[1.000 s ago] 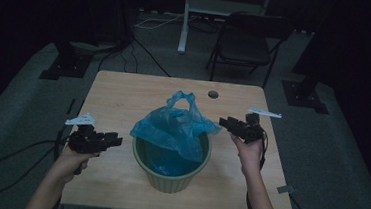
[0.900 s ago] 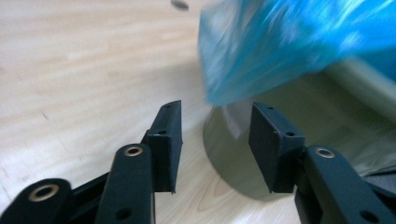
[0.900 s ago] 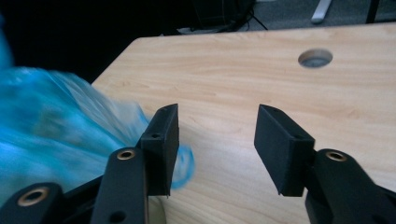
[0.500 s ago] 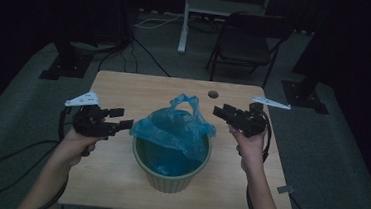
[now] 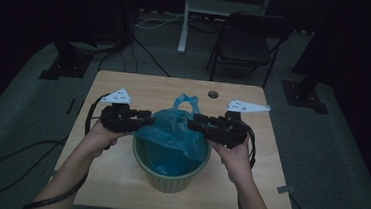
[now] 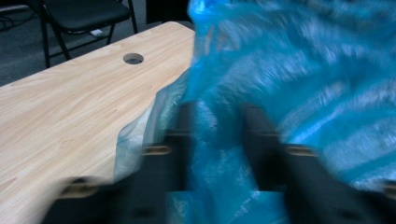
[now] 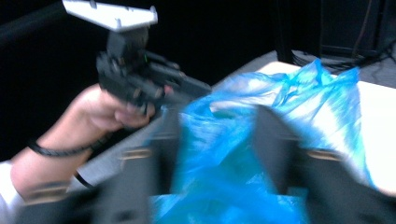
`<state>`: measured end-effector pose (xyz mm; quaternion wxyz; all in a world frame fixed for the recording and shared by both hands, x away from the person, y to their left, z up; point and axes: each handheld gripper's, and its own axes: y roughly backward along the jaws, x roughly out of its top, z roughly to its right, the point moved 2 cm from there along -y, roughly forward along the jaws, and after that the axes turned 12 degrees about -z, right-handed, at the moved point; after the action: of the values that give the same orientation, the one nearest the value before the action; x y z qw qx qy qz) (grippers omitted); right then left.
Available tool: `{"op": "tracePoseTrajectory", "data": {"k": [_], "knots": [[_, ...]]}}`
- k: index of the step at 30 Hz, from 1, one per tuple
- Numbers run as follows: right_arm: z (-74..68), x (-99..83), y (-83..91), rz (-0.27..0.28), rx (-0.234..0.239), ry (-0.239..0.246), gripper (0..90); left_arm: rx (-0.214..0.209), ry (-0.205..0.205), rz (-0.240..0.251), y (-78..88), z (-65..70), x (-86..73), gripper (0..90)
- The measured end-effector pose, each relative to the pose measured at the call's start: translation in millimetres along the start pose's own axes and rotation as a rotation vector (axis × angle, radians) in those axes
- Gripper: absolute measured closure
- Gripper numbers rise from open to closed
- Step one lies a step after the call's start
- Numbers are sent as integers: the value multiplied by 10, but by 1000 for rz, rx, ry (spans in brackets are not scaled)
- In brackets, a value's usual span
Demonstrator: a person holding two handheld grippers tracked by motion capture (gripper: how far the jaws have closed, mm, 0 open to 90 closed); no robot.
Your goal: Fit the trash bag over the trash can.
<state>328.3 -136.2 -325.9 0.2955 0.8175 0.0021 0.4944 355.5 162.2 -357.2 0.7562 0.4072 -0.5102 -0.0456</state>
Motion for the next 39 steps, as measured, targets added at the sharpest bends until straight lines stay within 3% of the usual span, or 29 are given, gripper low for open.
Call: {"op": "tracePoseTrajectory", "data": {"k": [1, 3, 4, 6, 7, 9, 10, 14, 16, 20, 23, 27, 29, 30, 31, 32, 33, 35, 39], "knots": [[-40, -51, -29, -27, -5, 25, 824, -10, -5, 8, 14, 21, -5, 892], [-64, -76, -27, -32, -8, 35, 858, -7, -26, 8, 57, 76, -30, 900], [-146, -160, 5, -28, -29, 66, 900, -9, -36, 10, 83, 111, -49, 900], [-175, -189, 20, -23, -34, 73, 900, -2, -46, 8, 132, 171, -89, 900], [-259, -283, 75, -13, -36, 83, 900, 0, -56, 12, 172, 215, -124, 900], [-259, -283, 75, -13, -36, 83, 900, -1, -61, 19, 196, 241, -146, 900], [-381, -426, 134, -2, -37, 101, 900, -1, -73, 28, 271, 324, -214, 900], [-519, -640, 167, -17, -54, 123, 900, -2, -92, 56, 438, 501, -373, 900], [-554, -764, 187, -15, -49, 113, 900, -29, -100, 71, 484, 564, -461, 900], [-585, -962, 206, -7, -25, 81, 900, -40, -105, 74, 512, 653, -623, 900], [-586, -1176, 112, -35, -1, 50, 900, -57, -91, 54, 444, 725, -818, 900], [-560, -1270, 27, -61, 32, 24, 900, -61, -73, 53, 413, 729, -901, 900], [-511, -1405, -95, -93, 41, -3, 900, -81, -61, 43, 366, 721, -1041, 900], [-495, -1439, -125, -102, 15, -3, 900, -68, -53, 40, 341, 715, -1081, 900], [-476, -1474, -160, -115, -3, -6, 900, -84, -37, 36, 307, 702, -1121, 900], [-452, -1505, -198, -129, -4, -12, 900, -94, -30, 23, 257, 695, -1161, 900], [-425, -1536, -233, -140, -10, -22, 900, -77, -15, 7, 200, 684, -1200, 900], [-371, -1597, -308, -163, -29, -31, 900, -100, 2, -17, 75, 664, -1275, 900], [-242, -1730, -424, -192, -68, -62, 900, -72, 59, -64, -166, 573, -1384, 900]]}}
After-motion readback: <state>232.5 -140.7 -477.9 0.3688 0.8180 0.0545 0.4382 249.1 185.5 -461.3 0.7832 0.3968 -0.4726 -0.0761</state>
